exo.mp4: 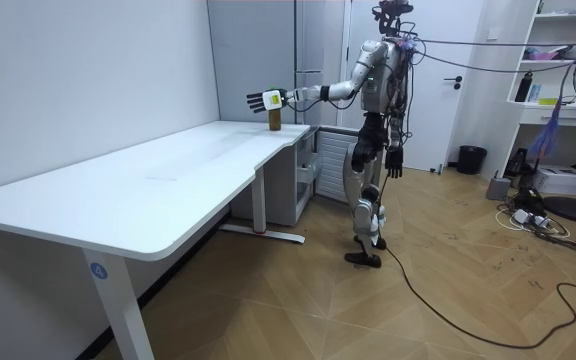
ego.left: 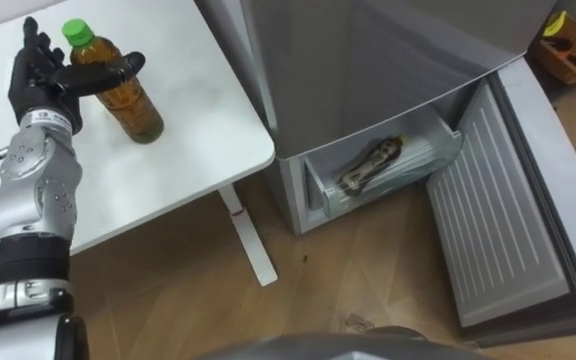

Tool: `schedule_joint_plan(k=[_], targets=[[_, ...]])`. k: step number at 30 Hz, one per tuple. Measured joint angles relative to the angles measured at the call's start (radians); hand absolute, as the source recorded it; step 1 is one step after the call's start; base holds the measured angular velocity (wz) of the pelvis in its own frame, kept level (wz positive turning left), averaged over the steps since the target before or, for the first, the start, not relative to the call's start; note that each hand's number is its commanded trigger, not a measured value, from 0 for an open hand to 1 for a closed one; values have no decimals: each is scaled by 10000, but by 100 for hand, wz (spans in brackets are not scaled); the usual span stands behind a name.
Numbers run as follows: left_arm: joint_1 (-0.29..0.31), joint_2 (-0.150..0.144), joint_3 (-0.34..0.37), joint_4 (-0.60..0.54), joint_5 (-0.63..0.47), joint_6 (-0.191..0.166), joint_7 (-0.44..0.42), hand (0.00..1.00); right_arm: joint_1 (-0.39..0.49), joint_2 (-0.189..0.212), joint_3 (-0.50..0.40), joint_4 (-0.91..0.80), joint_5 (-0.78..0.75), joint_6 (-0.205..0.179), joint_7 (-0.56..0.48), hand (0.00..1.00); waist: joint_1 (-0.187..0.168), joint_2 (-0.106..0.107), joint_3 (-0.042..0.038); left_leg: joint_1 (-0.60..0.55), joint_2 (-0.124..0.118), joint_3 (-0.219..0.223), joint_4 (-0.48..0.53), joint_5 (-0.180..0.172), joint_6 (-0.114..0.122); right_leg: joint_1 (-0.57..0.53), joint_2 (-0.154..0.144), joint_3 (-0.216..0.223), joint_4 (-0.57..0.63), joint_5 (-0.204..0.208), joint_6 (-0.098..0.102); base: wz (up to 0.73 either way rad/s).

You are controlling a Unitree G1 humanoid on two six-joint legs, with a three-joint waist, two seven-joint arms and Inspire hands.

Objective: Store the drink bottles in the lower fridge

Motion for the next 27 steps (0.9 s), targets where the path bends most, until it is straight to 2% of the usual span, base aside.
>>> schedule_joint_plan(k=[4, 10, 20, 27], targets=[[-143, 43, 0, 10, -17, 89, -22, 0, -6, -1, 0, -61, 3, 69, 2, 0, 34, -1, -4, -26, -7, 0, -1, 0, 0, -54, 27, 192, 1, -1, -1, -7], [-250, 143, 0, 55, -283, 342, -91, 0, 1, -3, 1, -131, 10, 277, -4, 0, 46, -20, -21, -108, -15, 3, 1, 0, 1, -121, 28, 230, -37, -1, -1, -1], [-251, 274, -2, 71, -425, 730, -108, 0, 4, -3, 5, -271, 48, 290, -64, 0, 21, 35, -59, -139, -13, -16, 9, 0, 0, -132, 27, 226, -49, -1, -1, 0], [-251, 275, -1, 187, -424, 785, -112, 0, 26, -3, 3, -349, 81, 299, -132, 0, -2, 28, -54, -116, -14, 3, 11, 0, 0, -110, 29, 235, -45, -1, -1, 0]])
